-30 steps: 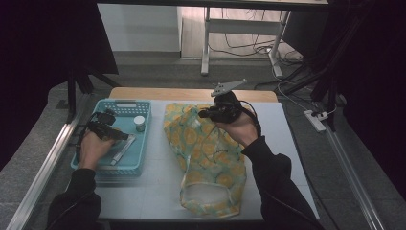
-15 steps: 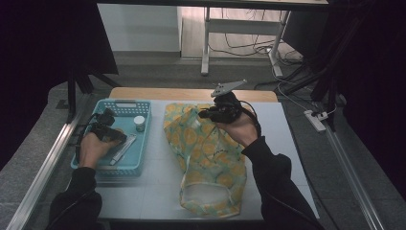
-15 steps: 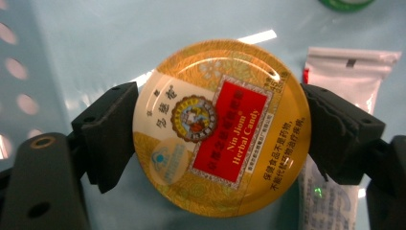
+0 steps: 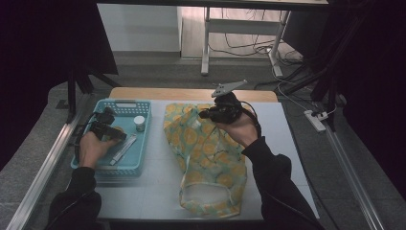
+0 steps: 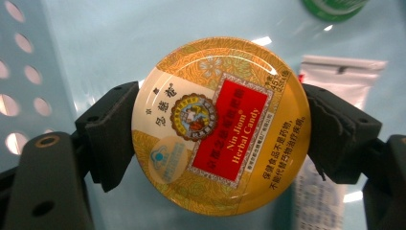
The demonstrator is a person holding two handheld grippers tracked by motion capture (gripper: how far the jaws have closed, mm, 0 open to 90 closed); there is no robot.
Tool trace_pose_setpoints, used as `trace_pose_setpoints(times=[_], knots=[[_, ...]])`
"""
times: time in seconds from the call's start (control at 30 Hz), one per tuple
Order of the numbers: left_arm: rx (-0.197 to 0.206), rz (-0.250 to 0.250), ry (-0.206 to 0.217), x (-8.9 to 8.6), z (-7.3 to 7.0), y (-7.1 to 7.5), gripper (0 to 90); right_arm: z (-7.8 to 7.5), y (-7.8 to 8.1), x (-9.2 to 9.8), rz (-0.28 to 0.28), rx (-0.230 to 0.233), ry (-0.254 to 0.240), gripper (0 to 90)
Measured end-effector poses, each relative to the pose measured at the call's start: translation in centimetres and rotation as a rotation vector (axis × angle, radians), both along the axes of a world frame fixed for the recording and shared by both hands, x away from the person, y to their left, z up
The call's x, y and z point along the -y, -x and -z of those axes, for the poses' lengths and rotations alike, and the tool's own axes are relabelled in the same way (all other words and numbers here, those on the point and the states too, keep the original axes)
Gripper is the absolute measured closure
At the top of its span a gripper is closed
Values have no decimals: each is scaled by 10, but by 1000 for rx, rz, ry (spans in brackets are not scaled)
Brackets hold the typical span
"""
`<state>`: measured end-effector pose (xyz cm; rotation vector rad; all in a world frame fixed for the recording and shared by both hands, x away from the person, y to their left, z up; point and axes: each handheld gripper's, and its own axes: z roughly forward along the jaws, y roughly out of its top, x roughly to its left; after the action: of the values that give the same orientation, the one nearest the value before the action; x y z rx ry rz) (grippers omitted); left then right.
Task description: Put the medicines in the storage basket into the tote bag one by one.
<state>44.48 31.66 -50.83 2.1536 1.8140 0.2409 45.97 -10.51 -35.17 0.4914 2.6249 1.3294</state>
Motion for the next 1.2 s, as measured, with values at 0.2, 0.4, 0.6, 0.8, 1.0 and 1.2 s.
trace_pose_setpoints(times=[0.2, 0.4, 0.6, 0.8, 1.0, 1.2], knots=[[59, 42, 46, 2, -18, 7, 204, 1, -1, -1, 0, 0, 0, 900], [100, 116, 68, 11, -33, 18, 204, 0, -1, -2, 1, 2, 3, 900], [134, 173, 100, 18, -47, 32, 204, 0, -2, -3, 1, 1, 2, 900], [169, 233, 113, 26, -60, 49, 204, 1, -2, -4, 1, -1, 5, 900], [183, 286, 137, 37, -69, 64, 204, 3, -2, -6, -2, -4, 7, 900], [190, 325, 168, 46, -72, 78, 204, 3, -1, -8, -7, -6, 7, 900]])
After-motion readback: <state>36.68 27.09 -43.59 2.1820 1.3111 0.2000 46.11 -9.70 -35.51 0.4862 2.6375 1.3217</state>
